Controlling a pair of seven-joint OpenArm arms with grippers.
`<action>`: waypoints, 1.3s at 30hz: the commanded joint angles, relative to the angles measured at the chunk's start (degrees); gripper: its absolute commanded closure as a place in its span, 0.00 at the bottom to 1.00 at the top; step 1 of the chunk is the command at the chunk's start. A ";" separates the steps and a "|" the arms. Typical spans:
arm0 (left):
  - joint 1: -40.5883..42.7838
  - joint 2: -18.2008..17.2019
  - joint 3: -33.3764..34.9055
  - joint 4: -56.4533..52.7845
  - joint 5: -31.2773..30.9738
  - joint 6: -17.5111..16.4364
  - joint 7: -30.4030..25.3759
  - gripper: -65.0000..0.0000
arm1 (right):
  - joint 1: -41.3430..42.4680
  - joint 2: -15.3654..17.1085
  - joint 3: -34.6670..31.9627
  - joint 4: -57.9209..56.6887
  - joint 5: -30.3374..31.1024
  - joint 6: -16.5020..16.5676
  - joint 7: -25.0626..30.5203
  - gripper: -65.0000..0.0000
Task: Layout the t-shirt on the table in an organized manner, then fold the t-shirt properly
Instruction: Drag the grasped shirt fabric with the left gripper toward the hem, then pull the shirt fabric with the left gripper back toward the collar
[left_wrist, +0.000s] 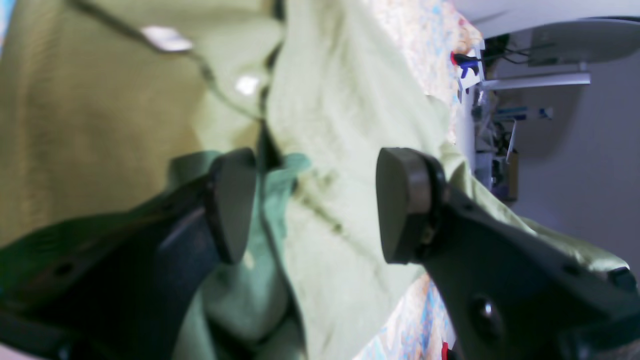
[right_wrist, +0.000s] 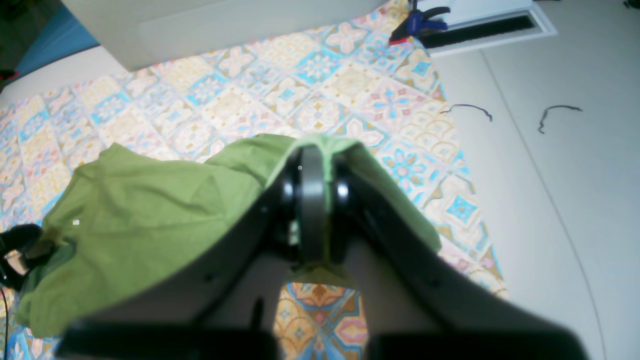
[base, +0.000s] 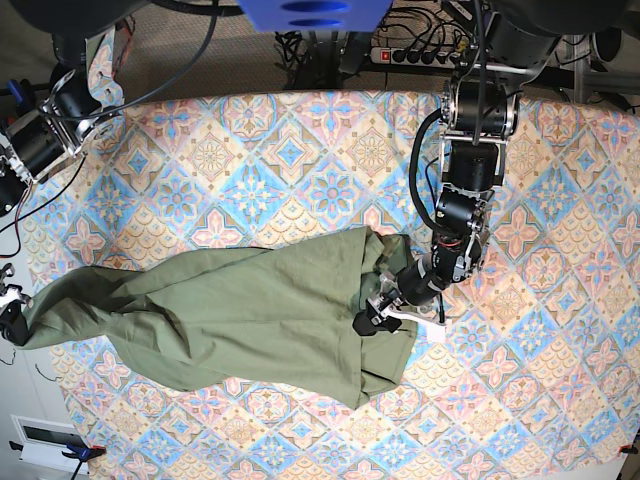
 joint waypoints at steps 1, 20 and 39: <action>-1.87 0.20 0.13 0.62 -1.02 -0.90 -0.68 0.43 | 1.43 1.44 -0.01 0.97 1.57 0.17 1.74 0.99; -3.19 6.97 0.31 -4.65 -0.84 -0.99 -5.25 0.43 | 0.90 1.44 0.26 0.97 5.97 0.17 1.56 0.99; 7.71 3.19 17.01 1.15 -0.93 -0.72 0.81 1.00 | -6.48 3.20 10.89 1.06 8.08 0.17 -3.10 0.99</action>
